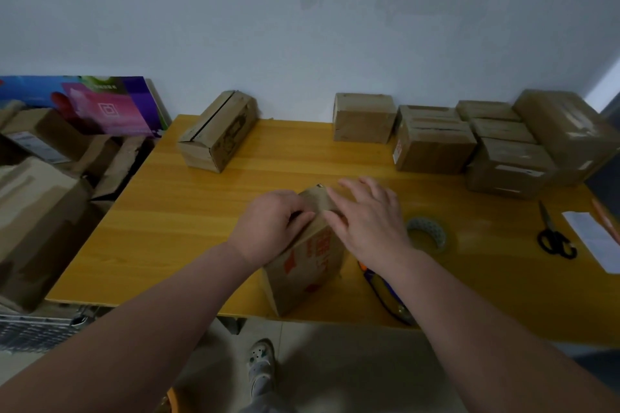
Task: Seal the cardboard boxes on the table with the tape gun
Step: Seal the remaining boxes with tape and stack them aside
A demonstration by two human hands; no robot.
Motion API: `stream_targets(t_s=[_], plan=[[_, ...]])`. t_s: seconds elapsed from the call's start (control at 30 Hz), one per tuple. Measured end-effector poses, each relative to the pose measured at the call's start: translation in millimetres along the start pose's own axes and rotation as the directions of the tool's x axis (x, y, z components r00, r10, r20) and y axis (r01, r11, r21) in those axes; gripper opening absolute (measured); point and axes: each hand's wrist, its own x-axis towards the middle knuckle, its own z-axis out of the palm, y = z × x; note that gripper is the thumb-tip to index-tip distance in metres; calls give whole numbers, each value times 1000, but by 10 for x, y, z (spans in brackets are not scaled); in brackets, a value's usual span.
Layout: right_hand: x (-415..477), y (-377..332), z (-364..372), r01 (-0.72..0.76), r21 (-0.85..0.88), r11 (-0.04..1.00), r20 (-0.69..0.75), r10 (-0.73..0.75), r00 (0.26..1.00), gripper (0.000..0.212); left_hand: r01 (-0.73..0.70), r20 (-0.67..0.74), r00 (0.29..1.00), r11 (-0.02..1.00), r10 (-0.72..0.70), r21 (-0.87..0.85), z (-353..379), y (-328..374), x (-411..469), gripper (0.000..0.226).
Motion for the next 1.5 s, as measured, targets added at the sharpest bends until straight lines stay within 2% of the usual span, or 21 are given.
stream_targets(t_s=[0.07,0.2,0.27,0.33,0.43,0.53,0.67,0.8,0.9,1.0,1.13,1.23,1.33,1.43,1.5], plan=[[3,-7,-14,-4,7,1000,14,4,1000,53,34,-33,999,998,-32,52,-17,-6,46,12],[4,1,-16,-17,13,1000,15,17,1000,54,167,-69,984,983,-162,78,-46,-69,160,35],[9,-2,-11,-21,14,1000,15,20,1000,54,275,80,957,961,-277,39,-55,-141,223,65],[14,-15,-7,-19,18,1000,15,19,1000,55,319,287,906,948,-311,18,-84,-193,294,87],[12,-34,3,-23,34,999,21,23,1000,56,342,529,802,939,-278,-26,-115,-232,385,82],[17,-25,20,-32,49,998,31,30,999,56,362,627,744,928,-232,-86,-105,-269,412,72],[26,-10,41,-37,59,998,32,35,999,57,366,645,738,921,-200,-133,-80,-306,394,71],[23,-11,60,-38,71,997,17,37,999,57,332,666,727,934,-166,-130,-68,-329,383,93],[17,-8,60,-46,90,995,20,44,999,56,295,656,736,951,-168,-88,-32,-355,372,80],[15,-3,59,-49,99,994,15,47,999,56,203,641,748,979,-170,23,-18,-343,374,66],[21,7,74,-44,114,992,2,44,999,57,157,637,751,984,-173,83,13,-360,356,65],[28,18,75,-31,121,992,-20,33,999,57,97,615,780,993,-114,61,39,-444,352,78],[20,13,78,-28,142,990,-30,33,999,56,60,561,823,996,-86,64,32,-400,318,81],[17,20,72,-28,161,987,-28,33,999,56,-3,427,903,992,-53,129,-5,-264,250,64],[17,30,68,-20,163,986,-23,24,999,56,-88,319,947,984,35,153,-32,-202,191,57]])
